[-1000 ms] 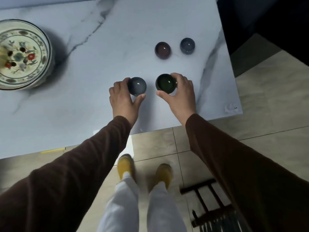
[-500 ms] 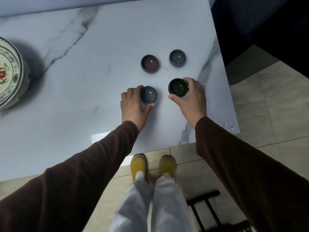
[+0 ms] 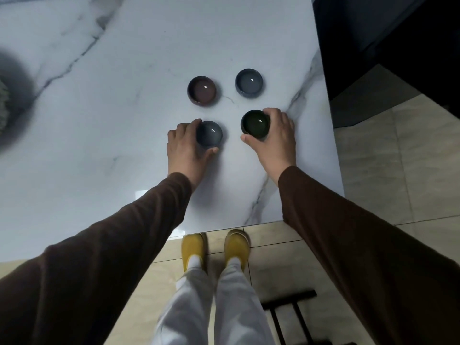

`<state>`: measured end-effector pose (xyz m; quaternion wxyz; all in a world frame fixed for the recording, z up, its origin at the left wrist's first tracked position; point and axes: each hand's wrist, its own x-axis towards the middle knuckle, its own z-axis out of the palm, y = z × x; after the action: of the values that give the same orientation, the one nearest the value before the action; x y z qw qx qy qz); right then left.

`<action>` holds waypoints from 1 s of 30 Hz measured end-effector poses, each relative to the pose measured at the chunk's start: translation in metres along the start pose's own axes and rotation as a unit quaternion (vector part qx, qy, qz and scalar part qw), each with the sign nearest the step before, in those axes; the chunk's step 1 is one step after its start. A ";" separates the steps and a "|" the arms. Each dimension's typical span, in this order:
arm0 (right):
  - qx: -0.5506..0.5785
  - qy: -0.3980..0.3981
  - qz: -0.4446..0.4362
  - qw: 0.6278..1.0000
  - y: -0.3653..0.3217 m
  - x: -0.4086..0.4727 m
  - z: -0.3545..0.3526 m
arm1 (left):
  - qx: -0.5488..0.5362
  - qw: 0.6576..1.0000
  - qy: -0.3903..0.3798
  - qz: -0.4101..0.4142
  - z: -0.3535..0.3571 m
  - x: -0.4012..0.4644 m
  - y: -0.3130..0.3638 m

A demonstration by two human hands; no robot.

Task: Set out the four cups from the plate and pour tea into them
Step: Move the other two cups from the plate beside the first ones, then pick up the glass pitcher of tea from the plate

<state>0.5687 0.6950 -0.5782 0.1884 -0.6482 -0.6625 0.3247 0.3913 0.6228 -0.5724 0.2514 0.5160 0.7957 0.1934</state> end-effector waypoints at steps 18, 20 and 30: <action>-0.097 0.012 -0.078 0.992 -0.022 -0.021 -0.027 | 0.006 1.000 0.005 -0.014 -0.034 -0.027 -0.004; -0.120 0.012 -0.116 0.986 -0.036 -0.033 -0.031 | 0.005 1.000 0.009 -0.011 -0.048 -0.036 -0.010; -0.151 -0.084 -0.191 0.966 -0.136 -0.110 0.023 | 0.052 0.998 0.036 -0.013 -0.143 -0.092 -0.089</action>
<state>0.4629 0.5894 -0.4847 0.0905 -0.5013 -0.8287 0.2317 0.2730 0.4964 -0.4900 0.1981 0.5105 0.8199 0.1669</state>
